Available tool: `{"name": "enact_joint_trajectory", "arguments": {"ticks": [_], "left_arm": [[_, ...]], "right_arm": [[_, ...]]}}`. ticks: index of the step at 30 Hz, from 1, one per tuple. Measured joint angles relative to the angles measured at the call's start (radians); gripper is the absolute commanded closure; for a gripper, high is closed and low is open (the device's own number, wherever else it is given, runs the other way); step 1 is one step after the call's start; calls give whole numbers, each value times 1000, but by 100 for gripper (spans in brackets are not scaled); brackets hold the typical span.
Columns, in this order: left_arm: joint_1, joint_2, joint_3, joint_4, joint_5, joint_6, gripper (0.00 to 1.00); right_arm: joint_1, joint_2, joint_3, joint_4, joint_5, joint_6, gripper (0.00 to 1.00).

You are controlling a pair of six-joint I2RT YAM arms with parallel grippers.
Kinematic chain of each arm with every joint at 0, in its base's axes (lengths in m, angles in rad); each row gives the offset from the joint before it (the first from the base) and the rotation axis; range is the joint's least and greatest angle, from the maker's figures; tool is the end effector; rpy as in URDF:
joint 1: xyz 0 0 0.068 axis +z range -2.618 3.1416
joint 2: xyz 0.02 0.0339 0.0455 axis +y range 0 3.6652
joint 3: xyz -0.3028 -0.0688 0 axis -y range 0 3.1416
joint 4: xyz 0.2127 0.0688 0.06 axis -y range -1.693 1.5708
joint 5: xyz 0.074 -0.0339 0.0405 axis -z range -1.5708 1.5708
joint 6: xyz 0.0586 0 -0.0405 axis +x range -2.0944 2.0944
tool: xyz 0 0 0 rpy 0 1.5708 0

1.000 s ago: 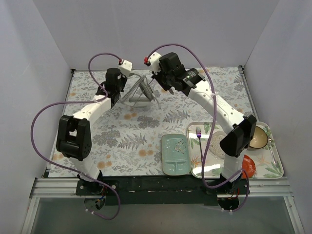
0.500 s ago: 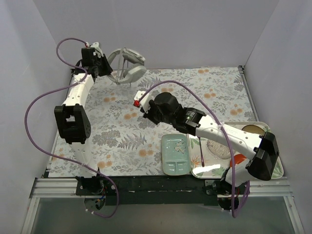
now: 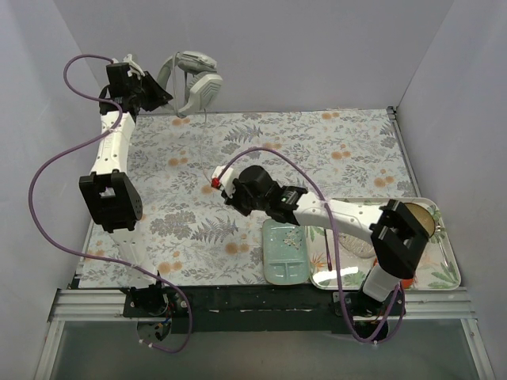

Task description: Wrap the headphones

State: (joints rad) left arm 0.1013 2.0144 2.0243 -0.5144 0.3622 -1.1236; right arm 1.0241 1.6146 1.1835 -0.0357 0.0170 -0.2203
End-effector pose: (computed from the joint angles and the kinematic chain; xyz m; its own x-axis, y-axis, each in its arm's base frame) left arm 0.4745 0.0274 0.3868 -0.4009 -0.8883 -0.2241 -0.3410 0.3718 -0.8634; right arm 0.1932 0.3155 0.3220 -0.0434 -0.4916 -0.8698 -0.8769 0.4359 -0.2026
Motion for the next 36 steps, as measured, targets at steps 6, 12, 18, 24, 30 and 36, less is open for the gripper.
{"name": "enact_joint_trajectory", "arguments": {"ticks": [6,12,18,24,30,36], "left_arm": [[17,-8,13,-4,74,-54,100],[71,-29,13,-7,144,-108,100],[121,-57,13,0,177,-146,100],[127,-73,5,52,186,-220,100],[108,-95,-76,83,108,-209,100],[31,-122,-233,104,-103,-66,100]], "right_arm": [[7,174,24,13,14,7,99],[6,305,114,-10,62,8,99],[9,349,165,-27,52,20,99],[68,447,375,-108,51,28,99],[190,577,652,-249,68,6,99],[261,603,806,-349,61,-23,99]]}}
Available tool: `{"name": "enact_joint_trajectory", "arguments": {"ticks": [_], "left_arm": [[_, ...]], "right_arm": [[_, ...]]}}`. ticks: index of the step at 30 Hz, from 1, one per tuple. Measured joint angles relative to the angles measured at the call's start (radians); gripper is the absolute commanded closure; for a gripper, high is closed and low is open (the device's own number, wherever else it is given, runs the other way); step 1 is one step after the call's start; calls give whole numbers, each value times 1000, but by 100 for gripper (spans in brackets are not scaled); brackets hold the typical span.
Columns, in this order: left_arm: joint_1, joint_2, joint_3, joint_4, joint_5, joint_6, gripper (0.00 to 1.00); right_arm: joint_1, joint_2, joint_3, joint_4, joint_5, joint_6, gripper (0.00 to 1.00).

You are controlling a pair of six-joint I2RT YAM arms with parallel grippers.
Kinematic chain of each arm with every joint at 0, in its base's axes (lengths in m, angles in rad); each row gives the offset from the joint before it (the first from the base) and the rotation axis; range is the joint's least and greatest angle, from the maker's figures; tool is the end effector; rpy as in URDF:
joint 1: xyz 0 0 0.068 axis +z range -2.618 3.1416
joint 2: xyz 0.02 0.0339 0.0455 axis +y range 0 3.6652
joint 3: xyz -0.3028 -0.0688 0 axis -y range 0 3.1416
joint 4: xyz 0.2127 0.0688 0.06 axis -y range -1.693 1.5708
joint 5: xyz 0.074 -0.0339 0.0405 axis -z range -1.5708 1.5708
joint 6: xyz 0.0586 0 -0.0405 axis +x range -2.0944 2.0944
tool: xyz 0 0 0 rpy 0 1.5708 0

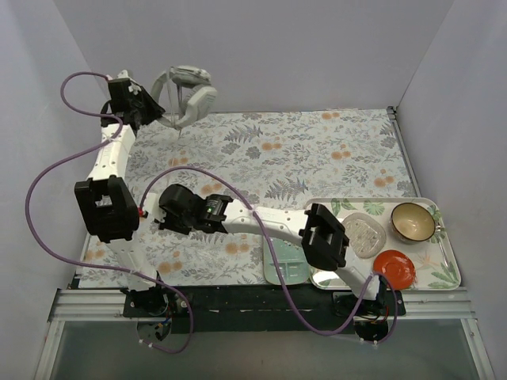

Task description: Wrap the headphones

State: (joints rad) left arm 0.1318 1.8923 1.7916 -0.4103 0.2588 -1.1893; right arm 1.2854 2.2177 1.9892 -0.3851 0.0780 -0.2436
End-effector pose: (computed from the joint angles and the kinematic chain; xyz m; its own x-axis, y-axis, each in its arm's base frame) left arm 0.4454 0.0439 0.3752 -0.2680 -0.9406 -0.2086 -0.4149 0.3081 -0.8561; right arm 0.1540 0.5087 0.2891 0.0691 -0.6187 -0.7826 -0.9501 0.1985 -0.2407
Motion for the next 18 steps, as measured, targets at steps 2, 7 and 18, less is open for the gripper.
{"name": "enact_joint_trajectory", "arguments": {"ticks": [2,7,18], "left_arm": [[-40,-8,-69,34,-77,76,100],[-147,-44,-283,184,-291,320,100],[-309,-178,-650,493,-450,758,100]], "right_arm": [[5,-15,-3,-23,-13,-3,99],[3,-110,-51,-95,-25,-20,99],[-159,-322,12,-221,82,-37,99]]}}
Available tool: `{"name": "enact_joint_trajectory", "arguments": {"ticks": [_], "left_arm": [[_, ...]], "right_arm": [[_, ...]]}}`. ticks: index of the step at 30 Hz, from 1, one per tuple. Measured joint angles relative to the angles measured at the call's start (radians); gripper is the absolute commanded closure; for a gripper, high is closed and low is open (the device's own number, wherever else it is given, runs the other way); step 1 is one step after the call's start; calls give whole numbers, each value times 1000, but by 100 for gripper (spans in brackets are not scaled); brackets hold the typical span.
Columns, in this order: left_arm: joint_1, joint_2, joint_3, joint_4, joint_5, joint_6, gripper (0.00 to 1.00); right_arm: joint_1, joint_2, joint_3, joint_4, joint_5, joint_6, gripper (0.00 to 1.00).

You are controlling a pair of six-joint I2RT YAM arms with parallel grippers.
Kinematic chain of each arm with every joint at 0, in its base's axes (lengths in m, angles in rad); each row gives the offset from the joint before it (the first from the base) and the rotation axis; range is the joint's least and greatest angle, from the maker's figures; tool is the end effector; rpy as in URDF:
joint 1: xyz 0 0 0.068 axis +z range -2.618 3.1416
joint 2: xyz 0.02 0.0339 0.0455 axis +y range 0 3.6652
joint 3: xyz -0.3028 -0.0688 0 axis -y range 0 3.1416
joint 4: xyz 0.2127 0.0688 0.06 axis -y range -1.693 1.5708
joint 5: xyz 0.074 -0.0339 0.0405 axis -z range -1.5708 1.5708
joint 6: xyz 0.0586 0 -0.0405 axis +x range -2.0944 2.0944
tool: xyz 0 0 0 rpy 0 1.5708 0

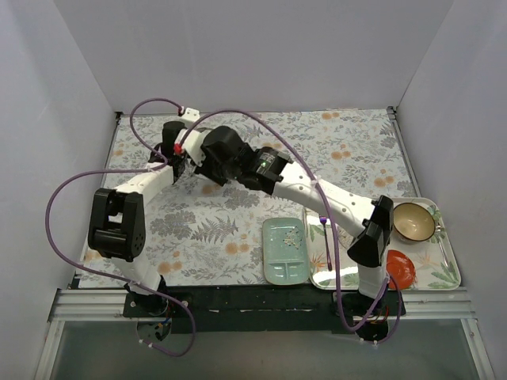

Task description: Wrap the headphones

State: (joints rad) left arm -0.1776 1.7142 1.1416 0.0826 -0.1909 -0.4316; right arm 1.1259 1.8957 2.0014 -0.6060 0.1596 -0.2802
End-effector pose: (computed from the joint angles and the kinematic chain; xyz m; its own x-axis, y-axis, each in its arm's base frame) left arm 0.3864 -0.0581 0.2865 -0.4244 -0.3411 -0.8388 -0.1859 0.9394 -0.2880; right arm 0.1967 0.3909 0.4193 0.0315 -0.5684 -0.8221 -0.8558 0.4095 -0.3159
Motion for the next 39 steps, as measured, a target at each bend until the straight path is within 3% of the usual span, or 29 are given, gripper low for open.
{"name": "enact_joint_trajectory", "arguments": {"ticks": [8,17,23,34,39], "left_arm": [[-72,-74,-122,106,6,146,100],[-121,-236,-148,24,166,153,100],[-139,-322,-124,-68,299,117,100],[-115,-324,-29,-336,569,-38,100],[-99,-323,14,-415,653,-134,100]], "right_arm": [[-154,-29,1,-41,77,-15,99],[-383,-79,-121,-15,92,-50,99],[-507,-123,-221,32,-65,-37,99],[-586,-175,-365,179,-426,26,99],[-610,-190,-497,353,-582,102,86]]}}
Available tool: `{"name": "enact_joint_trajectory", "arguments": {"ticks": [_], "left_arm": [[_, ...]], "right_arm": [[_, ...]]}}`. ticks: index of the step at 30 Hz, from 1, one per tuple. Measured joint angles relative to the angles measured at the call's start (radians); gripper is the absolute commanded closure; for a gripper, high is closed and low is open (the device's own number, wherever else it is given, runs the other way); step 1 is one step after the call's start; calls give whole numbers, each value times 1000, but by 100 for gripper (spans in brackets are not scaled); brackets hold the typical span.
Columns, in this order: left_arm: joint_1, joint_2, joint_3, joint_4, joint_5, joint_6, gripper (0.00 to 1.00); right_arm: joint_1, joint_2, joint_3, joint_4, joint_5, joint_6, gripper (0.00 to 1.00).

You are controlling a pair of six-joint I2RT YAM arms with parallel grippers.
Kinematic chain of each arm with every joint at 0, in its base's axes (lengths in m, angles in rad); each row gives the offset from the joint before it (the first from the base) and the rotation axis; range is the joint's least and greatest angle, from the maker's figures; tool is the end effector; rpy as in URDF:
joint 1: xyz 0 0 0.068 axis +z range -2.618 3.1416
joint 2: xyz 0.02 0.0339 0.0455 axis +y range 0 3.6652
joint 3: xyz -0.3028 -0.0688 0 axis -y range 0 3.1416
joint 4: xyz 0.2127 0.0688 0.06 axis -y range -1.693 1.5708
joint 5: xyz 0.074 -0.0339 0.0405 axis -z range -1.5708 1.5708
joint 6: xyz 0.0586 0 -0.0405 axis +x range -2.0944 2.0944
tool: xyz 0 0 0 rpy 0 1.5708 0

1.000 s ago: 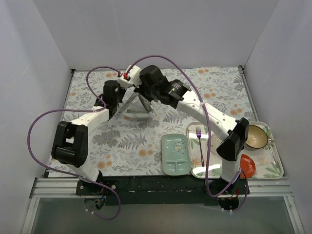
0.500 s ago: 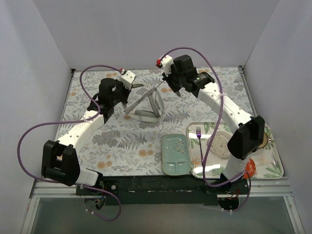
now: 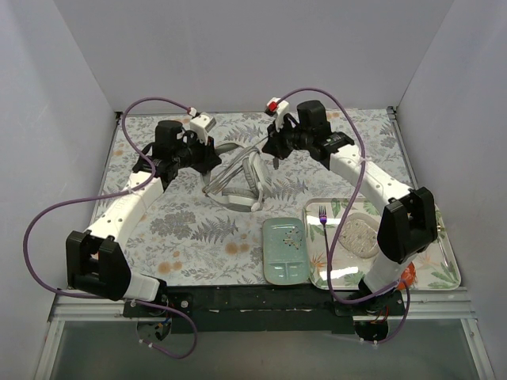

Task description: Wrap the headphones

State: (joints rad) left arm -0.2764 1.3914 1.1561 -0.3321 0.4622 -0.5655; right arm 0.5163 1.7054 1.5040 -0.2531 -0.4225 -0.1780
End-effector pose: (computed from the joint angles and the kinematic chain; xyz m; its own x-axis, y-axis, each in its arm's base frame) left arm 0.2752 -0.1052 0.3522 -0.7613 -0.2826 -0.5836 0.2346 0.7190 -0.6542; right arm 0.3321 0.2162 0.3738 -0.2393 -0.3215 -0.9162 -0.8261 0.5633 0.0181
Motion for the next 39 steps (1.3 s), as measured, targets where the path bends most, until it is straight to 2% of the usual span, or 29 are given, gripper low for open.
{"name": "enact_joint_trajectory", "arguments": {"ticks": [6,9,14,17,18,19,21,30,39], "left_arm": [[4,2,38,-61,48,-67,100],[4,4,71,-76,47,-89,100],[4,4,101,-79,21,-97,100],[4,4,101,-79,7,-93,100],[4,4,101,-80,0,-90,100],[4,4,102,-80,-7,-85,100],[4,4,104,-83,-21,-76,100],[4,13,143,-121,-67,-7,100],[4,34,185,-168,-81,45,100]], "right_arm": [[-23,-16,-171,269,-121,149,77],[-33,-16,-217,372,-140,225,74],[-37,-30,-277,532,-148,341,63],[-38,-37,-302,580,-126,383,55],[-39,-37,-305,584,-123,386,48],[-39,-41,-314,589,-114,392,44],[-39,-47,-332,597,-97,407,40],[-38,-72,-386,609,-44,381,38],[-38,-88,-512,702,-90,301,41]]}}
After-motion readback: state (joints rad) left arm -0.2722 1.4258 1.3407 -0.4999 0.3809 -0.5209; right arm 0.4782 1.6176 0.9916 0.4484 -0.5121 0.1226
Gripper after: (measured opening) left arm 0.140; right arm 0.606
